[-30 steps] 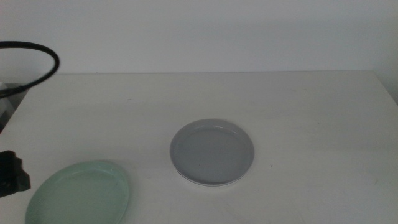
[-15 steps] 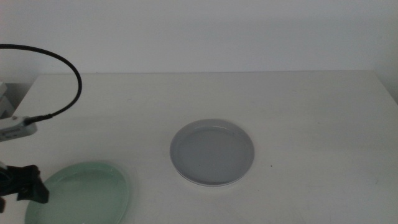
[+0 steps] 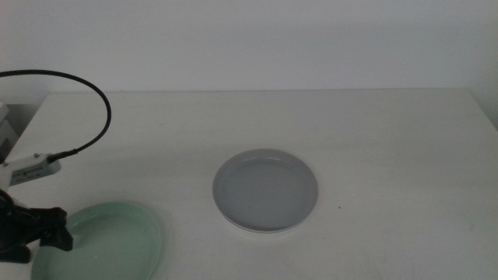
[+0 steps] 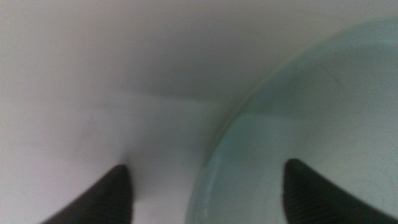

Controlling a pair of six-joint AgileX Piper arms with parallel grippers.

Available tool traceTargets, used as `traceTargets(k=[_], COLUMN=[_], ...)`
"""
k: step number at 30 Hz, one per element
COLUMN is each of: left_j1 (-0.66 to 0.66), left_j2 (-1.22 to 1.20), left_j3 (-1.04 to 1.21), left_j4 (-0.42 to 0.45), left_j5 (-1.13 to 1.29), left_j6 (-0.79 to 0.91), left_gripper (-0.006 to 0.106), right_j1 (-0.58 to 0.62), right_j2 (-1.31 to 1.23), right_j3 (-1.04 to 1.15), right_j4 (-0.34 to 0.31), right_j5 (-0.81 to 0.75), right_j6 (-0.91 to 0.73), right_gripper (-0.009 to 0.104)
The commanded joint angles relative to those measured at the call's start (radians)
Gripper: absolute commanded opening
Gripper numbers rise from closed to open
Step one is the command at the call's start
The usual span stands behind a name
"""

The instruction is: Stack the three bowls on top of each other.

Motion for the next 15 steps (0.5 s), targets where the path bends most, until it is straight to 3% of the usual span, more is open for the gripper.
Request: traceTargets(k=[1, 8, 15], left_j1=[0.0, 0.0, -0.015], left_j2=[0.008, 0.019, -0.082], left_j3=[-0.011, -0.011, -0.063], left_j4=[-0.025, -0.025, -0.025], left_j5=[0.008, 0.038, 0.151], left_j6=[-0.001, 0.001, -0.035], left_gripper=[0.063, 0.001, 0.0], right_j1=[-0.003, -0.003, -0.003], right_j2=[0.003, 0.003, 0.003], right_j3=[-0.025, -0.025, -0.025], right_j4=[-0.001, -0.001, -0.003], right_j5=[-0.075, -0.075, -0.075], right_j6=[-0.008, -0.008, -0.008], right_gripper=[0.048, 0.048, 0.048])
